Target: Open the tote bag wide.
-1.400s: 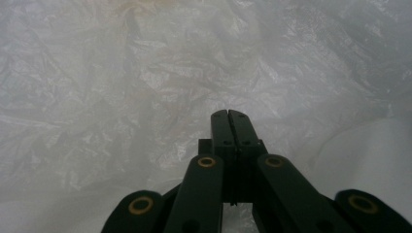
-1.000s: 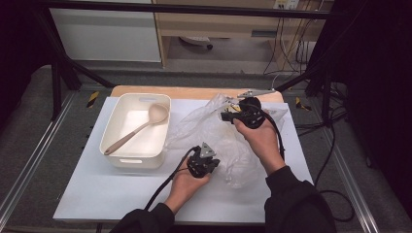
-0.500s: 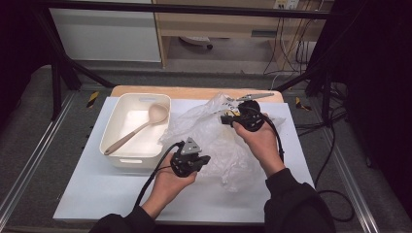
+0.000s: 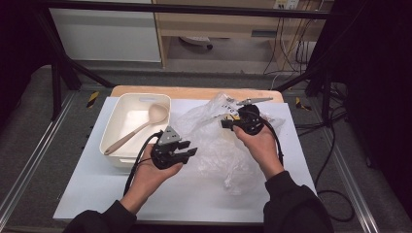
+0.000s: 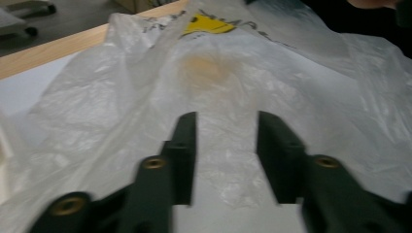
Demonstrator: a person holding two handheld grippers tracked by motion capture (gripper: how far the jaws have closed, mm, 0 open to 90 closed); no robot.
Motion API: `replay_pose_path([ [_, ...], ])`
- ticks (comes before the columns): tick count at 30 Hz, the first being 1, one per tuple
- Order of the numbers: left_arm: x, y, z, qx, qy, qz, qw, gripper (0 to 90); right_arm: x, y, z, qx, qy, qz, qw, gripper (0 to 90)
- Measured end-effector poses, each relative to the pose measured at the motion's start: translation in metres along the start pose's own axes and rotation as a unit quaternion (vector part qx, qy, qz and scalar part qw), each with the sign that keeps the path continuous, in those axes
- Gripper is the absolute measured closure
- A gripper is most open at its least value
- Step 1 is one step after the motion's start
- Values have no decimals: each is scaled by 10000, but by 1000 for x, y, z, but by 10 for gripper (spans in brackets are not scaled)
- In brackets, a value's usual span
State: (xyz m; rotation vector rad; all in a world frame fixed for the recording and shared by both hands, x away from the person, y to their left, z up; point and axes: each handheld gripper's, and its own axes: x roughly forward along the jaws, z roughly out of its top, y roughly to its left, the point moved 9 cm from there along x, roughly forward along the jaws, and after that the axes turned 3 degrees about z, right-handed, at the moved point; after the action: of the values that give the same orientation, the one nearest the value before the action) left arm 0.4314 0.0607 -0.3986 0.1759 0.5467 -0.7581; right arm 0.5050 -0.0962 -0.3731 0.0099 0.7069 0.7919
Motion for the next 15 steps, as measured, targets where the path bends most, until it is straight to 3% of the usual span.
replay_pose_path([
  [9, -19, 29, 4, -342, -167, 24, 9993, 166, -4, -2, -2, -23, -2, -21, 10000, 900],
  [15, -36, 49, 11, -460, -353, 58, 9983, 102, -1, -3, -3, -49, 40, -20, 10000, 900],
])
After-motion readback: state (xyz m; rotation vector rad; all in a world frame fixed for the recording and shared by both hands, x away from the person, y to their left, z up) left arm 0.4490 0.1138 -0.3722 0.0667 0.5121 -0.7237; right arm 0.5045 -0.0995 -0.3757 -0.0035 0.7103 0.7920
